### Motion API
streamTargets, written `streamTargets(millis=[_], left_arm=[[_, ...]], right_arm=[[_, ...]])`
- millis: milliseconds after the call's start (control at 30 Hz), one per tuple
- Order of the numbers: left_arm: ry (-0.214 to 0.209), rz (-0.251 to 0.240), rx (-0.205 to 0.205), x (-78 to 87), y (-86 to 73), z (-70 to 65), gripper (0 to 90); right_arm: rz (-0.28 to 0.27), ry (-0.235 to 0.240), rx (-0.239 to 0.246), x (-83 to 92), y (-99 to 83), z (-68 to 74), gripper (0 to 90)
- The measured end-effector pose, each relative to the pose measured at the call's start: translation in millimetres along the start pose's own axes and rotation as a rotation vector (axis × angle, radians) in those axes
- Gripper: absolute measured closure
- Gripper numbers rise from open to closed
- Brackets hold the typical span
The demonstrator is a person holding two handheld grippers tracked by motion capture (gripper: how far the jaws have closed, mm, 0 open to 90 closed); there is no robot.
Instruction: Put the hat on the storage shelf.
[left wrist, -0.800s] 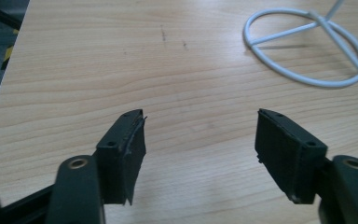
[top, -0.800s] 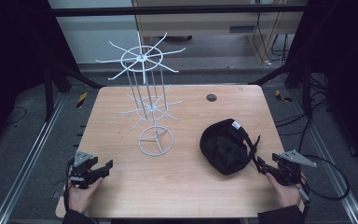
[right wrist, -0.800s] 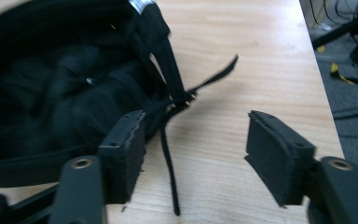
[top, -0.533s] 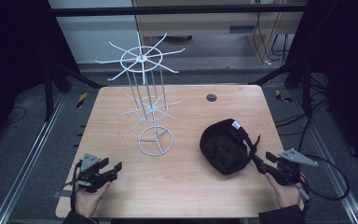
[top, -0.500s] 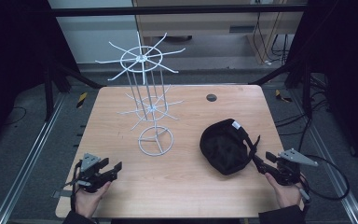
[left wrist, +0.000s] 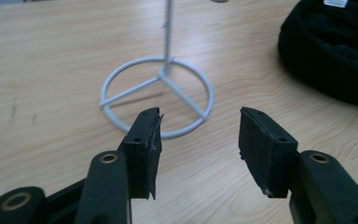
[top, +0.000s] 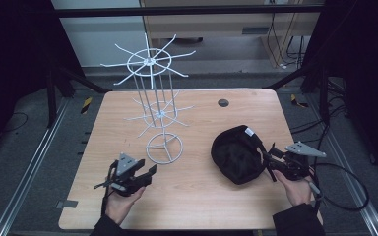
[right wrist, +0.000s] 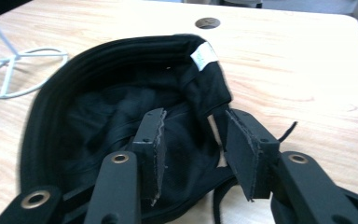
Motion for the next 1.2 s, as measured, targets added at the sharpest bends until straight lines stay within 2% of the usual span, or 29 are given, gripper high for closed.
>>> streamTargets(millis=[67,100,233,267,300,467,567,633,667,700,800,833,867,933,1067,1200], left_arm=[[-0.028,0.003,-0.025,-15.8,8.2,-14.5,48.4],[-0.028,0.003,-0.025,-15.8,8.2,-14.5,48.4],[-0.056,0.031,-0.065,-37.6,15.9,-32.2,48.3],[-0.069,0.034,-0.070,-45.0,19.2,-38.0,48.2],[-0.069,0.034,-0.070,-45.0,19.2,-38.0,48.1],[-0.093,0.037,-0.076,-65.3,29.2,-52.2,47.8],[-0.105,0.036,-0.072,-77.6,33.4,-57.4,47.9],[-0.096,0.036,-0.070,-88.0,35.4,-61.4,47.9],[-0.094,0.043,-0.076,-98.7,37.3,-65.0,47.9],[-0.094,0.043,-0.076,-98.7,37.3,-65.0,47.8],[-0.102,0.050,-0.077,-115.8,41.8,-70.6,47.5],[-0.100,0.047,-0.083,-123.0,43.9,-72.9,47.1],[-0.100,0.047,-0.083,-123.0,43.9,-72.9,47.0],[-0.109,0.028,-0.070,-132.2,45.6,-76.1,47.0],[-0.126,0.050,-0.065,-150.3,47.6,-82.5,44.8],[-0.109,0.076,-0.067,-165.0,49.8,-85.2,45.4]], right_arm=[[0.002,0.007,-0.014,-4.1,1.3,-3.8,59.4],[0.002,0.007,-0.014,-4.1,1.3,-3.8,59.4],[0.005,0.014,-0.016,-9.7,4.1,-8.4,59.5],[0.009,0.022,-0.021,-13.2,5.4,-9.8,59.4],[0.009,0.022,-0.021,-13.2,5.4,-9.8,59.4],[0.022,0.023,-0.023,-24.9,8.5,-12.9,59.6],[0.031,0.029,-0.031,-32.9,9.9,-13.4,59.7],[0.036,0.023,-0.021,-37.8,10.2,-13.0,59.7],[0.045,0.030,-0.020,-43.4,10.0,-11.9,59.7],[0.045,0.030,-0.020,-43.4,10.0,-11.9,59.7],[0.054,0.037,-0.023,-51.1,9.0,-11.3,59.7],[0.059,0.036,-0.017,-55.8,8.6,-11.5,59.7],[0.062,0.037,-0.017,-57.4,8.7,-11.5,59.7],[0.068,0.041,-0.019,-59.9,8.8,-11.2,59.6],[0.072,0.049,-0.010,-66.6,10.7,-9.3,59.3],[0.086,0.048,-0.027,-73.5,10.2,-9.5,59.5]])
Point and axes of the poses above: each handheld gripper's, and its own axes: x roughly backward along the jaws, y roughly out of its top, z roughly to its left, the point moved 1 cm from there along -x, roughly forward along the jaws, and after that the axes turned 15 degrees about -y, right-handed, at the moved point
